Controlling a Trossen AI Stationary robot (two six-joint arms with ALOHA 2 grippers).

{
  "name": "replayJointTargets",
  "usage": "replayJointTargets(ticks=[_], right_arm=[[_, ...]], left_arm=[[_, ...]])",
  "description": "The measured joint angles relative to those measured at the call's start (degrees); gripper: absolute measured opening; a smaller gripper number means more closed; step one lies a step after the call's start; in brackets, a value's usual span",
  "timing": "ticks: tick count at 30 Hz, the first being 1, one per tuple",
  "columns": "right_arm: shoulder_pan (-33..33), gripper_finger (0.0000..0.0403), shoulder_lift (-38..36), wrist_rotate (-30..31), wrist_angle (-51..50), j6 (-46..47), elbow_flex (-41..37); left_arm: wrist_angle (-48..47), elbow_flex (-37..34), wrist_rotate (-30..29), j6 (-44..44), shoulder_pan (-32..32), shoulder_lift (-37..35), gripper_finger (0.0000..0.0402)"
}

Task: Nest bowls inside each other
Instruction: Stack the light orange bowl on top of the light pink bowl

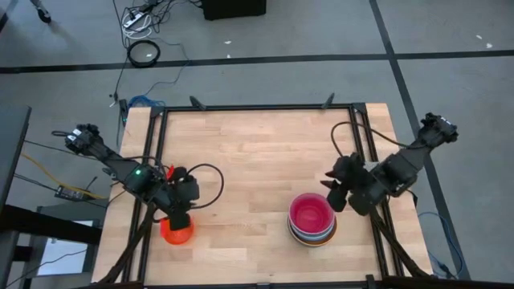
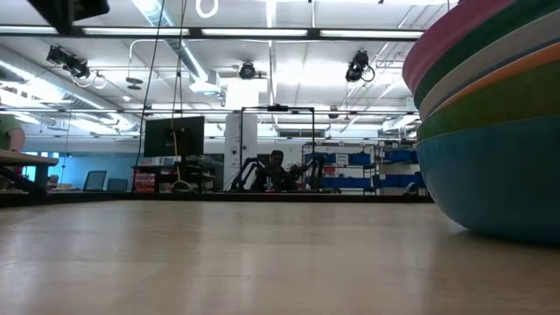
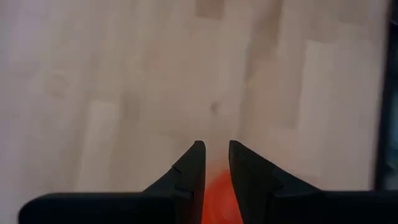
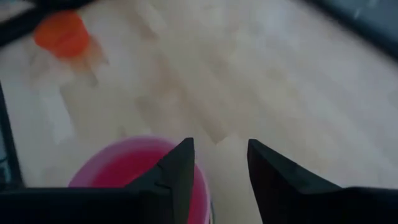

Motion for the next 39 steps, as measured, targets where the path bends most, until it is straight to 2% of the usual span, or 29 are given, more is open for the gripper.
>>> replayJointTargets(ticks=[3,7,16,23,26,30,35,39], right_arm=[[2.37,0.0135,0.43,5.69,0.00,0.05,0.02],[3.57,0.0134,1.87,8.37,-0.02,1.16,0.02],[3.63,0.0134,4.71,7.90,0.11,1.98,0.02],[3.59,0.0134,5.31,6.24,0.60,2.12,0.02],[3.59,0.0134,5.31,6.11,0.64,2.08,0.02],[3.57,0.0134,5.29,5.87,0.66,1.62,0.02],[3.57,0.0134,5.30,6.37,0.66,1.12,0.02],[3.61,0.0134,5.29,6.39,0.88,1.04,0.02]], left_arm=[[-0.03,0.00,2.45,-1.20,-1.67,0.01,0.0080],[-0.05,0.00,2.62,-1.79,-4.36,1.23,0.0080],[-0.07,0.04,2.62,-4.28,-6.84,10.32,0.0080],[-2.27,0.04,7.95,-11.85,-6.91,17.13,0.0080],[-2.97,0.04,9.37,-12.02,-7.42,17.91,0.0080],[-1.10,0.04,9.26,-6.62,-8.75,17.82,0.0081],[5.72,0.04,8.40,12.94,-11.09,17.82,0.0082],[3.76,0.04,4.89,22.00,-11.38,18.34,0.0082]])
